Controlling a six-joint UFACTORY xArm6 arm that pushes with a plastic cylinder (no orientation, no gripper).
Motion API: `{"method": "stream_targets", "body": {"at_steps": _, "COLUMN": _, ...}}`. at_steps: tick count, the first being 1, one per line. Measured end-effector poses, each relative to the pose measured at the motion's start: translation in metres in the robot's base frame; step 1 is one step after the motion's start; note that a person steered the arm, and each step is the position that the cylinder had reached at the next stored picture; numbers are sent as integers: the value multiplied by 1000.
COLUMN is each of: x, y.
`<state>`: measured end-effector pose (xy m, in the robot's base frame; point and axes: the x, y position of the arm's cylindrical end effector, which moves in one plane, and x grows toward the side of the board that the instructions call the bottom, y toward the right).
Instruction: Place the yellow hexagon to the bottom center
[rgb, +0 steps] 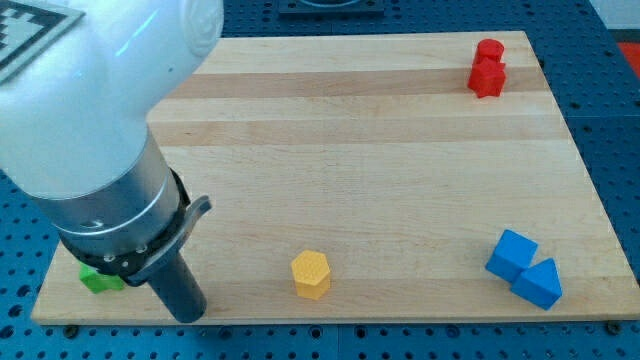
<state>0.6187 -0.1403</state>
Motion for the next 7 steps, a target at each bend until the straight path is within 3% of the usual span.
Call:
{"method": "stream_targets", "body": {"at_steps": 2, "x": 0, "y": 47}}
{"method": "stream_targets", "body": {"at_steps": 5, "x": 0, "y": 66}}
{"method": "stream_targets", "body": {"at_steps": 6, "x": 0, "y": 131}}
{"method": "stream_targets", "body": {"at_steps": 7, "x": 0, "y": 131}}
